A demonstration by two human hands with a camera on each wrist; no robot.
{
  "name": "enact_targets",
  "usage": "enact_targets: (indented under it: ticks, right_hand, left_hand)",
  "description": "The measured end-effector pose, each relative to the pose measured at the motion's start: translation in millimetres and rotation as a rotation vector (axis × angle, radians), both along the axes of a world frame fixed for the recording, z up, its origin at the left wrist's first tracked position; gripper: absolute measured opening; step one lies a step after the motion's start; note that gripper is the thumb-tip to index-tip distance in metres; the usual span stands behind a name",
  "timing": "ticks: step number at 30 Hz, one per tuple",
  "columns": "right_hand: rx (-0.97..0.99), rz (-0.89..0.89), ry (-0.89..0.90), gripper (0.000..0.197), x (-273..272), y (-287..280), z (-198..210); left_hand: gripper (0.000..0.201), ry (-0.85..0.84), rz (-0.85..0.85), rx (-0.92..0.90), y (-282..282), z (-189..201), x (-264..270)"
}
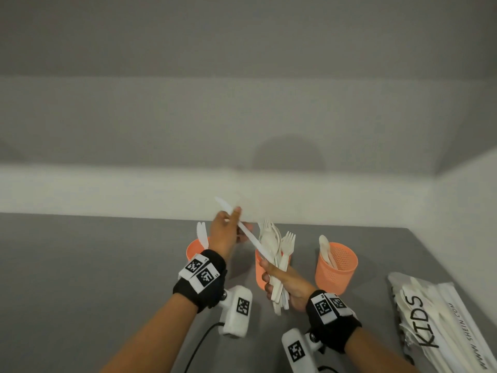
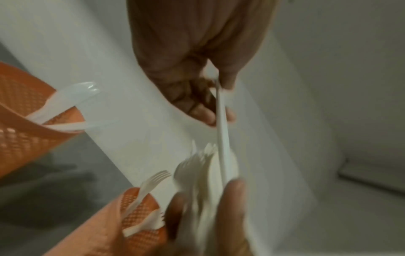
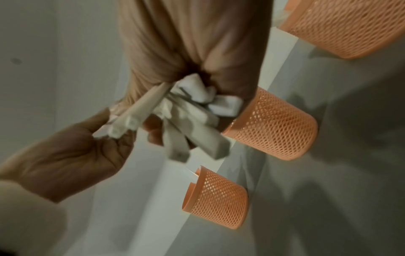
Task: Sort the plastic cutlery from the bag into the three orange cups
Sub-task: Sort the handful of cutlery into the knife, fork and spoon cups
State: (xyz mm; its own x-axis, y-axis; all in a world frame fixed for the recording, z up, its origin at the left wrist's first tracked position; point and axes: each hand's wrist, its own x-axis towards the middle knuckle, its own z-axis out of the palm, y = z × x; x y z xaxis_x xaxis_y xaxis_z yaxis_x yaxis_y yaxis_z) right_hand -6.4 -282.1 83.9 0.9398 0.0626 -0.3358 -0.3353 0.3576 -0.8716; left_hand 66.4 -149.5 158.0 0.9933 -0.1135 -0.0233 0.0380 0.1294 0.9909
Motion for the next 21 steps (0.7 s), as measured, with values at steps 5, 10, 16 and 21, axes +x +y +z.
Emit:
enact_targets:
  ticks: [5, 10, 16, 21]
  right_hand:
    - [0.013, -0.013, -0.008, 0.013, 0.7, 3.0, -0.9]
    - [-0.076, 0.133, -0.044, 0.009, 3.0, 16.7, 12.5]
    - [-0.233, 0.48, -0.146, 0.013, 9.3, 16.6, 29.8]
    - [-0.255, 0.614, -0.078, 0.018, 17.2, 8.0, 34.9]
  left_hand:
    - [0.024, 0.012, 0.06, 0.003, 12.7, -1.7, 3.2]
    - [0.032, 0.075, -0.511, 0.097, 8.3, -26.2, -29.4]
    - [0.025, 0.146, -0.519, 0.056, 8.1, -26.1, -30.7]
    - [0.032, 0.109, -0.41, 0.19, -2.1, -27.1, -18.9]
